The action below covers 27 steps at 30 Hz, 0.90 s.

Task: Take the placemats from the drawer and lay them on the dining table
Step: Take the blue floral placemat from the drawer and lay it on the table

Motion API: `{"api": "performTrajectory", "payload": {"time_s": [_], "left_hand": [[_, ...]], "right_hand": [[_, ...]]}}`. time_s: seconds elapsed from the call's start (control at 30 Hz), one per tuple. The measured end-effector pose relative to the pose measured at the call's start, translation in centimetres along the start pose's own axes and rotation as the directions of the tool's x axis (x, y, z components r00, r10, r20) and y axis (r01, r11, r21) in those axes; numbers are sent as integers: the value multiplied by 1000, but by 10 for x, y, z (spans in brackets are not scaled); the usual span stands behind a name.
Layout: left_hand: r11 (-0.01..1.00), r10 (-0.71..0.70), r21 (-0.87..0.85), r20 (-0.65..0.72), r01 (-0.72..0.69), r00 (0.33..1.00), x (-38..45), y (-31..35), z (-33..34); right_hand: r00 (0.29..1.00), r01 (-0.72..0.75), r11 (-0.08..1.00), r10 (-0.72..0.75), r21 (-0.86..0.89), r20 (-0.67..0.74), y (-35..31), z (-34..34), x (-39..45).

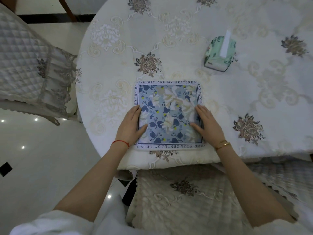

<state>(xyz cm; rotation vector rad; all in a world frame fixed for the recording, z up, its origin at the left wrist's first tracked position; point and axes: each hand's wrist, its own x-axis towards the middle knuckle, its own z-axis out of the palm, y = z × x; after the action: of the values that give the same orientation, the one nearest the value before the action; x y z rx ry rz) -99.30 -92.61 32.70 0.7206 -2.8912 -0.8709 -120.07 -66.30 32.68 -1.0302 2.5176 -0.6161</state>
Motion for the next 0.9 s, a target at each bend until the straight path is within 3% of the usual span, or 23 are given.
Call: {"api": "performTrajectory", "payload": {"time_s": [0.13,0.23,0.37,0.53,0.9], "left_hand": [[999,29,23,-16,-29,999,-24,14,7],[995,92,33,27,-93,995,-42,30,17],[996,64,58,90,-69,994,-58,37,30],[992,46,112,79,-54,996,-68,27,30],[994,-103,26,71,102,992,-92,21,8]], "right_hand": [[997,68,998,-68,-14,-26,-26,13,-17],[987,155,987,-153,-31,47,-54,37,-34],[978,199,978,-193,-62,81,-69,62,-50],[990,136,990,-134,-47,50,-46,54,-63],[998,-39,999,40,27,-39,-5,22,-92]]}}
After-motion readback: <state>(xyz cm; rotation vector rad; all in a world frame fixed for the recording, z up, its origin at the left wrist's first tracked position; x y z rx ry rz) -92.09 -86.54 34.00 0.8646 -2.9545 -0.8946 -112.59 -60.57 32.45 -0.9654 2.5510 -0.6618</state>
